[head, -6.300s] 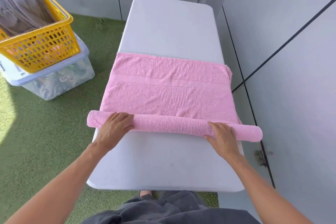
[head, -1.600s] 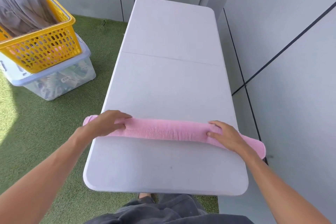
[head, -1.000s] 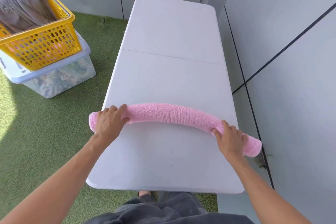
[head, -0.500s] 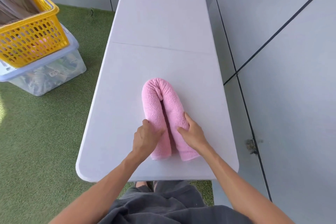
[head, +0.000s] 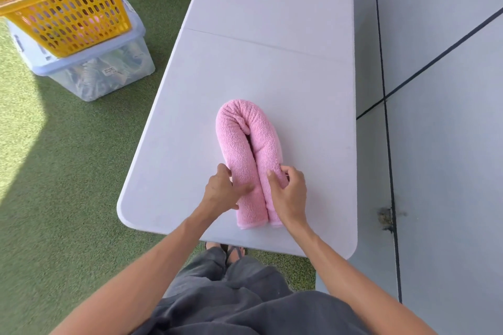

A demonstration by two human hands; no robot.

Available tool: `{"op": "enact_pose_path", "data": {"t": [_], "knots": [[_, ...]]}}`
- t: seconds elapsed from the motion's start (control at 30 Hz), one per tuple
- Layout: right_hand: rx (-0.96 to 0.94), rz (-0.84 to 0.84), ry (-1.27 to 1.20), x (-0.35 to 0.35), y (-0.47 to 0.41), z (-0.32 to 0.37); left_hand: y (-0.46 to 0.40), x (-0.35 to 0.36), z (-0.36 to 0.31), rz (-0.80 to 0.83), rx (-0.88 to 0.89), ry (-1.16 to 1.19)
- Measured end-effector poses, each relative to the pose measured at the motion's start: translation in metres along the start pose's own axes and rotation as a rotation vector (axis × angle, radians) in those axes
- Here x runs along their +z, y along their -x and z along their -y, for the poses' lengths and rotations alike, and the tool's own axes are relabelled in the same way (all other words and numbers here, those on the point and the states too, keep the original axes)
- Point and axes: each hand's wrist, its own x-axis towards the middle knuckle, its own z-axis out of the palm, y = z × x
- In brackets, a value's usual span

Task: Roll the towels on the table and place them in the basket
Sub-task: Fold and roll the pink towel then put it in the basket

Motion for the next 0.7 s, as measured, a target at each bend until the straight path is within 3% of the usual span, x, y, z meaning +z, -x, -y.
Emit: {"op": "enact_pose_path", "data": {"t": [0.17,0.27,0.47,0.57,0.7], "knots": [[-0.026,0.364,0.461,-0.004,0.025,0.009,-0.008,-0.013,-0.002,0.096,-0.045,-0.051],[0.012,0.452,0.578,0.002,0.028,0.013,-0.015,-0.021,-0.009,0.204,-0.037,-0.158],[0.018,0.174,0.734,0.034,0.035,0.018,-0.023,-0.03,-0.011,0.288,-0.01,-0.213],[-0.012,0.074,0.687,0.041,0.035,0.017,-0.016,-0.032,-0.002,0.257,0.037,-0.164],[-0.016,0.045,0.647,0.084,0.034,0.051,-0.021,-0.088,0.033,0.114,0.105,-0.209]]}}
